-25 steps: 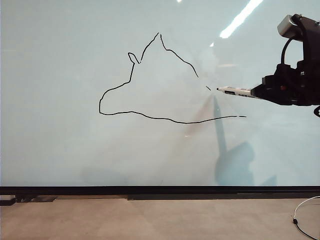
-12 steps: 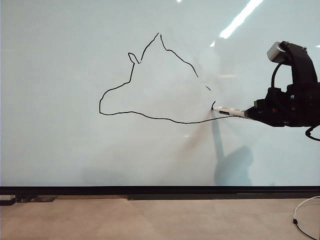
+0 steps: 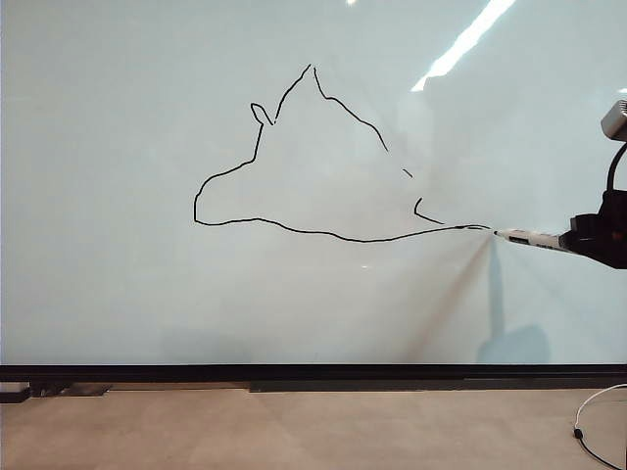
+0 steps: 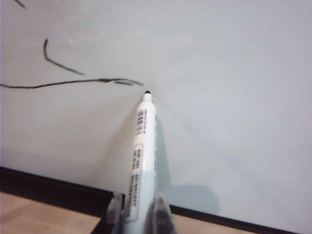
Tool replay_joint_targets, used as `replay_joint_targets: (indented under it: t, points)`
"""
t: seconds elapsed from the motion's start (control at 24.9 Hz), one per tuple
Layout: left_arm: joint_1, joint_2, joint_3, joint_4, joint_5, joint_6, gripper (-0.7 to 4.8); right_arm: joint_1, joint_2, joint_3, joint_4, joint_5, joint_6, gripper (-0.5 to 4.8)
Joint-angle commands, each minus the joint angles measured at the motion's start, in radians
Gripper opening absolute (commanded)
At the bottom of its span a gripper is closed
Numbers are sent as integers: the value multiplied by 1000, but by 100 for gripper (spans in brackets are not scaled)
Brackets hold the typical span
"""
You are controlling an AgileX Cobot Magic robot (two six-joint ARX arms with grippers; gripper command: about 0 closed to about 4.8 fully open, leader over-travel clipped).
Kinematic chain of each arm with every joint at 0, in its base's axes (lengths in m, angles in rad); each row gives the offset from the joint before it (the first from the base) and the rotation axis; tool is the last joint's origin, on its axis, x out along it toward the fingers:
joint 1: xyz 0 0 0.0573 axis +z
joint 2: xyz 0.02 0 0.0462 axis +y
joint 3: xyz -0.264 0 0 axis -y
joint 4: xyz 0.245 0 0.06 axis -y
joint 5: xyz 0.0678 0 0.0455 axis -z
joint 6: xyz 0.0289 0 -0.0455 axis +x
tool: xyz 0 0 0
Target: Pick up the pen on the shelf to the right of the whiteboard and draw a triangle.
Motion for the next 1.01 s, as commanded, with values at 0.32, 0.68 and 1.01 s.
replay_joint_targets:
  t: [0.32, 0.68, 1.01]
  points:
    - [0, 0, 3, 6, 0, 1, -5, 48, -112, -159, 66, 9, 25, -5]
    - [0, 0, 4, 7, 1, 1, -5, 25, -266, -264, 55, 94, 7, -5]
    - [-1, 0, 3, 6, 0, 1, -5, -86, -360, -264, 55, 109, 3, -5]
